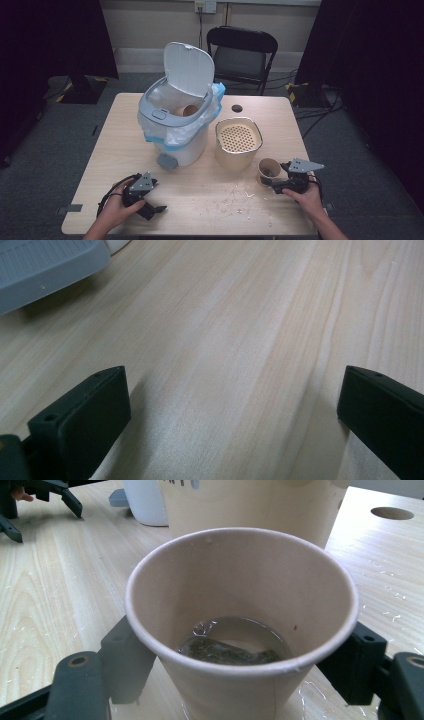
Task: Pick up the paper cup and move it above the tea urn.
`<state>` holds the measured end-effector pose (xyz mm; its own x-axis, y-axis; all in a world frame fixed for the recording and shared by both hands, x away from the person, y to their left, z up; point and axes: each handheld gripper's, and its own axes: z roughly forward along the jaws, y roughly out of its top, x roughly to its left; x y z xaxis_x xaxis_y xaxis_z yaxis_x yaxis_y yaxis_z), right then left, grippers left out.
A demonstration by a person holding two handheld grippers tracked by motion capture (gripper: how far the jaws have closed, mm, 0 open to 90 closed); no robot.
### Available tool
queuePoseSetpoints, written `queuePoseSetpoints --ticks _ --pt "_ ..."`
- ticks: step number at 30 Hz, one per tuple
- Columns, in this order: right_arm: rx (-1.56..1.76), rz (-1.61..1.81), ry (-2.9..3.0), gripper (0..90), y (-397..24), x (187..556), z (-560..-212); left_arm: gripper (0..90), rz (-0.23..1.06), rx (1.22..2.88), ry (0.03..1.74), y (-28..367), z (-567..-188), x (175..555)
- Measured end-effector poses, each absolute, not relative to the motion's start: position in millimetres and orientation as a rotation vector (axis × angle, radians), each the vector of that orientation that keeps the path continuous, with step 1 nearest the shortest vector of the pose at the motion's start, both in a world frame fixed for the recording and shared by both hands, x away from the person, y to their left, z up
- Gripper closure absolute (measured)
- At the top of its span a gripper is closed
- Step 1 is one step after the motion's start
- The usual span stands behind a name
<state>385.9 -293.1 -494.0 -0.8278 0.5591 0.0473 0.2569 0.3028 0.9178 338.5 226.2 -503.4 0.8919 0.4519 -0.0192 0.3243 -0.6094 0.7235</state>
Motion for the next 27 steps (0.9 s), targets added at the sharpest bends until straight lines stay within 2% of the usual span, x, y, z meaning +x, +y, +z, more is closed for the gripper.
queuePoseSetpoints --ticks 15,27 --pt "0.779 1.508 2.25 27.3 -299 384 -493 0.0 0.214 2.281 0.549 226 -503 339" --pt "0.809 1.453 2.223 28.5 -305 392 -474 0.0 0.214 2.281 0.549 226 -503 339"
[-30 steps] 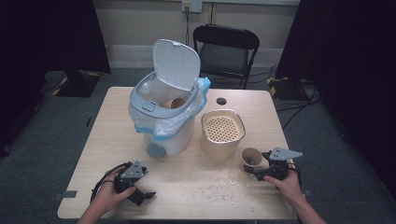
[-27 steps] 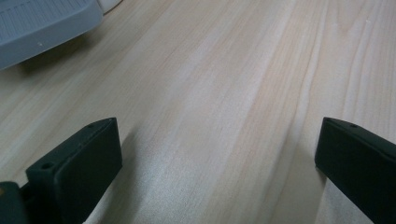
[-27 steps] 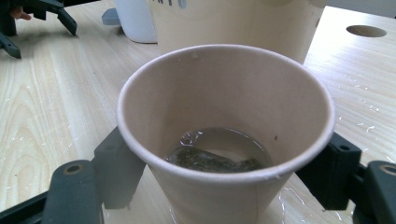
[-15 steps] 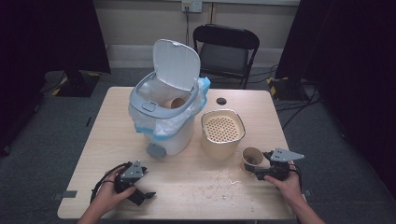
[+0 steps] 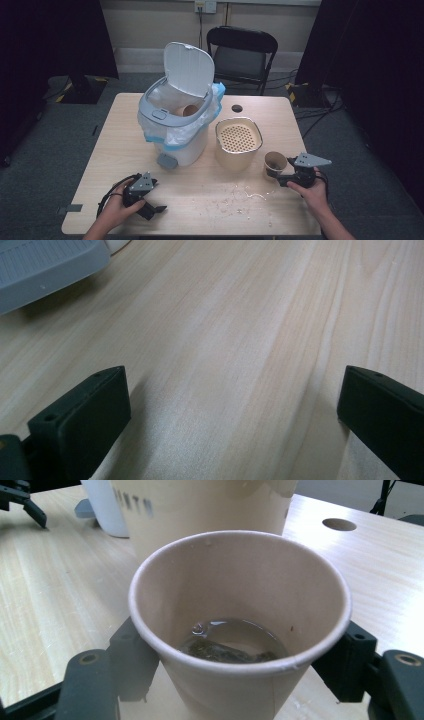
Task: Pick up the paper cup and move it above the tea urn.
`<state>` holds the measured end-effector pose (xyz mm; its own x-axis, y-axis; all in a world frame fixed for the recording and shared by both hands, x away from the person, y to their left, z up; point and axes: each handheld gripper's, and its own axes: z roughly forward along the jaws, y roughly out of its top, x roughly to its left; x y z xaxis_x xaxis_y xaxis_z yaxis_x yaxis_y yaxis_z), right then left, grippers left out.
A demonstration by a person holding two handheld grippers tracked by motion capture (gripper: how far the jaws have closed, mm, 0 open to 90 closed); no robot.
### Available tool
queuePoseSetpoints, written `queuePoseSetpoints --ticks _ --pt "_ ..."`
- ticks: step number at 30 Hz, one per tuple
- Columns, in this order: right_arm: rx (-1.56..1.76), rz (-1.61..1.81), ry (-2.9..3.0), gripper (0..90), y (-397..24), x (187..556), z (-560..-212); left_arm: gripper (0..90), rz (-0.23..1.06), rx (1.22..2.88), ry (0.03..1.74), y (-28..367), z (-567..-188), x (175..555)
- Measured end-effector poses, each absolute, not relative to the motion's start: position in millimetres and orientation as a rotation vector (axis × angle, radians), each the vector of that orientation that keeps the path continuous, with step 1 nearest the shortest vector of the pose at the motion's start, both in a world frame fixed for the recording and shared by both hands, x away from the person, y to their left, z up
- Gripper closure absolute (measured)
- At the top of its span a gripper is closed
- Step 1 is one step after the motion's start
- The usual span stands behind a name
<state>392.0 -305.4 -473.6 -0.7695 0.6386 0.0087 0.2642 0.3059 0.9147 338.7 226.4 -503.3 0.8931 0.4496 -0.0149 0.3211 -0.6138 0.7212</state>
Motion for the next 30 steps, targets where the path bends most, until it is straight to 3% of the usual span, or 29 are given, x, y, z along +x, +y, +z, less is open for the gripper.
queuePoseSetpoints --ticks 30 --pt "0.888 1.414 2.128 30.1 -307 446 -431 0.0 0.218 2.283 0.551 226 -503 339"
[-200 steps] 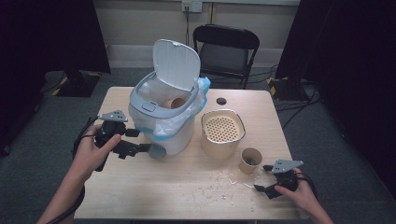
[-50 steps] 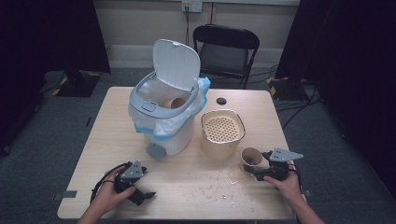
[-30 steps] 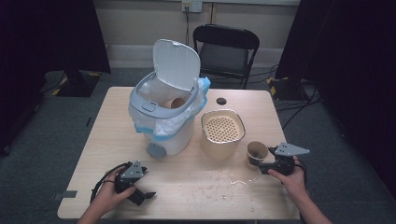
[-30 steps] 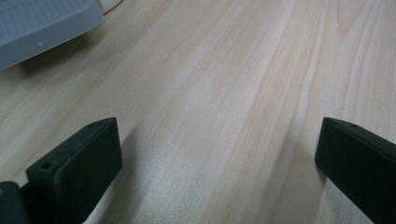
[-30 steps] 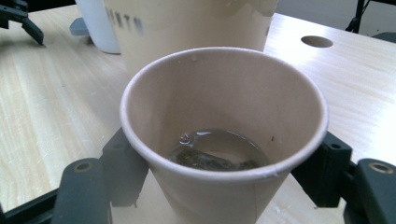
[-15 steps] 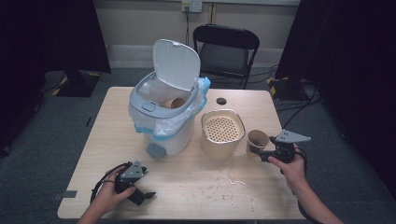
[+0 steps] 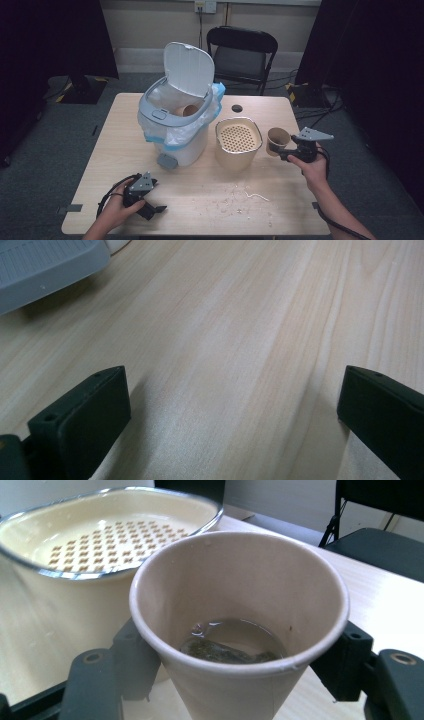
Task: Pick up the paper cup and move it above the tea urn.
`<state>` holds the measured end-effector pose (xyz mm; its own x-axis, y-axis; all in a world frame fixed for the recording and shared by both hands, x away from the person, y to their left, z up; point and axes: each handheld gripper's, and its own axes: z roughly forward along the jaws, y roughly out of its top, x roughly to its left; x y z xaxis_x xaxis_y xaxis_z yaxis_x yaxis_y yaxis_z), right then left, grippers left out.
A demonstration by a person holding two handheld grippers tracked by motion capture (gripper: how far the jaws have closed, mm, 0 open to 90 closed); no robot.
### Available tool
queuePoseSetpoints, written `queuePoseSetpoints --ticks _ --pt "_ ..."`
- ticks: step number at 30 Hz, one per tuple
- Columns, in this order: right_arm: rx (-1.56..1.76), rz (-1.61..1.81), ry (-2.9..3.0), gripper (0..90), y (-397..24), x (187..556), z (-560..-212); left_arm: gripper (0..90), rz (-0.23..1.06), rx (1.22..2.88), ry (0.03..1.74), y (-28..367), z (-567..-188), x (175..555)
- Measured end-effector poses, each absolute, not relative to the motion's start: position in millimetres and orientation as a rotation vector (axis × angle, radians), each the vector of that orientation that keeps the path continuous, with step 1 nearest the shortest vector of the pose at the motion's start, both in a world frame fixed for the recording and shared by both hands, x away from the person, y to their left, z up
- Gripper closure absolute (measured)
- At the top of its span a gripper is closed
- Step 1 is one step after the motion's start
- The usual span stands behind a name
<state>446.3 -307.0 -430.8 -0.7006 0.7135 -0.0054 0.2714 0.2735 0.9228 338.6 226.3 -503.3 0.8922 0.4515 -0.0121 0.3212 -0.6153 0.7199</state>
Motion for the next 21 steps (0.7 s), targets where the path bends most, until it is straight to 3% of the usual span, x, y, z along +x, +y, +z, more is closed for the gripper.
queuePoseSetpoints --ticks 21 --pt "0.93 1.368 2.07 31.0 -303 480 -421 0.0 0.217 2.284 0.552 226 -503 339"
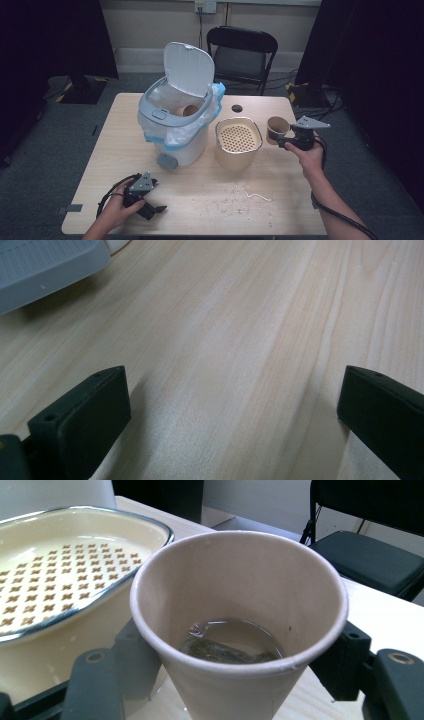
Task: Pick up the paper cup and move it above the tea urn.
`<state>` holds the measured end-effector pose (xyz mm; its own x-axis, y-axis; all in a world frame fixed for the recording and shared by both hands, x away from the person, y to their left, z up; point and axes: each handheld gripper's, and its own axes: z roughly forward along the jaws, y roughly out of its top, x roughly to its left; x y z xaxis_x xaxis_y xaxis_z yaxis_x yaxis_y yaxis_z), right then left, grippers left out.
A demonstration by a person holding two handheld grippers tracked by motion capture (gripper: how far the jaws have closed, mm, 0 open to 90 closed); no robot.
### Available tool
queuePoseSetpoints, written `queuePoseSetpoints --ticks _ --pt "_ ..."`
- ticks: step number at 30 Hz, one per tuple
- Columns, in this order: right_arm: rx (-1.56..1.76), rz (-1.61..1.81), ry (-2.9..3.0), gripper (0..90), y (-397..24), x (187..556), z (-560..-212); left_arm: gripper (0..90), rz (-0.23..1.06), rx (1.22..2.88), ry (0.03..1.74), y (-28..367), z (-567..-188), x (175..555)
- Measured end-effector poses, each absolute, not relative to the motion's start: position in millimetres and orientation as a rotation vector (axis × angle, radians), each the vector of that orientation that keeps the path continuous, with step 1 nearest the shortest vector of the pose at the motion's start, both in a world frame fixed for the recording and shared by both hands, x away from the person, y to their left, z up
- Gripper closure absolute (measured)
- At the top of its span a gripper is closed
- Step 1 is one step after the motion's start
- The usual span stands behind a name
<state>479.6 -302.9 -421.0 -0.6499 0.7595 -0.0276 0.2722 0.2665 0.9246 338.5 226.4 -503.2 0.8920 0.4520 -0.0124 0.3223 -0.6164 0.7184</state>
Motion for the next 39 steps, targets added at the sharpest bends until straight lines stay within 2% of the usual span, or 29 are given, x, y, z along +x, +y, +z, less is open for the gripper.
queuePoseSetpoints --ticks 39 --pt "0.692 1.299 2.09 32.1 -281 525 -395 0.0 0.217 2.283 0.551 226 -503 339"
